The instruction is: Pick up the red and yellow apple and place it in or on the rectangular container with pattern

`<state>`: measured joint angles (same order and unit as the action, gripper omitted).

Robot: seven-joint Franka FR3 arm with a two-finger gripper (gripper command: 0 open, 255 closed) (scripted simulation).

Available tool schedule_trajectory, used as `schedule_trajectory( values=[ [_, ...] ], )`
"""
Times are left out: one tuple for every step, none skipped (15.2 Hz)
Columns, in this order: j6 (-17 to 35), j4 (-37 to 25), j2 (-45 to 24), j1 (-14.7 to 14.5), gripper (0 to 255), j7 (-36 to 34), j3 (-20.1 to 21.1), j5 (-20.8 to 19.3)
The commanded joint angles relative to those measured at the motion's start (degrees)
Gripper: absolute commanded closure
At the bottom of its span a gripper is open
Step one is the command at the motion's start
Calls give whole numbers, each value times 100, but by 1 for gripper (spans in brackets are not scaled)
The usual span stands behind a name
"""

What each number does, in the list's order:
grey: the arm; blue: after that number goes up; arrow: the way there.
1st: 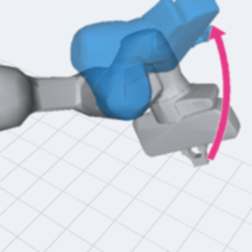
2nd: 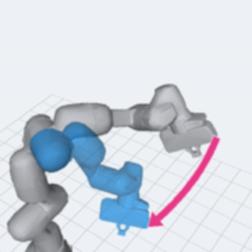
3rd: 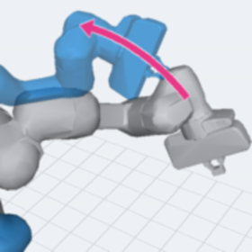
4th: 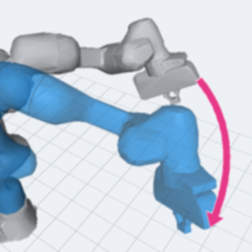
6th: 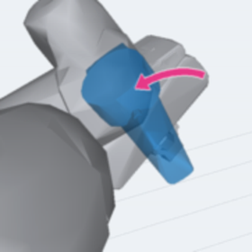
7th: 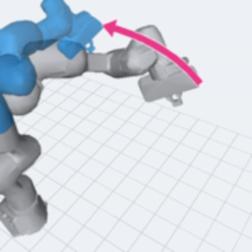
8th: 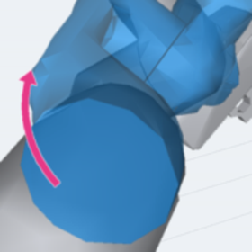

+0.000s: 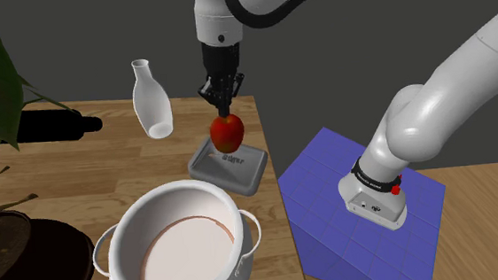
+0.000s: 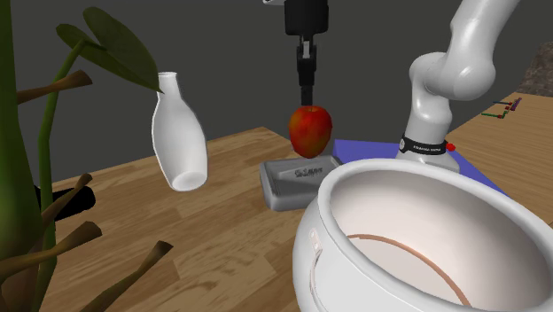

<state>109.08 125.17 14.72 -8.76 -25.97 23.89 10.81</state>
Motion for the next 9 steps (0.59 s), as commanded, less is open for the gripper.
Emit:
schedule_trajectory(
  values=[
    [165, 112, -52, 0, 255, 5, 17, -6],
    [244, 171, -73, -1, 255, 6, 25, -7],
    [323, 229, -95, -3, 255, 8, 34, -8],
    [403, 286, -118, -4, 255, 8, 43, -9],
    [498, 352, -149, -6, 255, 8, 54, -11],
    [498, 353, -148, -6, 255, 9, 54, -11],
    [498, 352, -148, -6, 255, 8, 54, -11],
    [498, 352, -149, -6, 255, 8, 54, -11],
    [498, 352, -149, -6, 255, 8, 54, -11]
  ],
)
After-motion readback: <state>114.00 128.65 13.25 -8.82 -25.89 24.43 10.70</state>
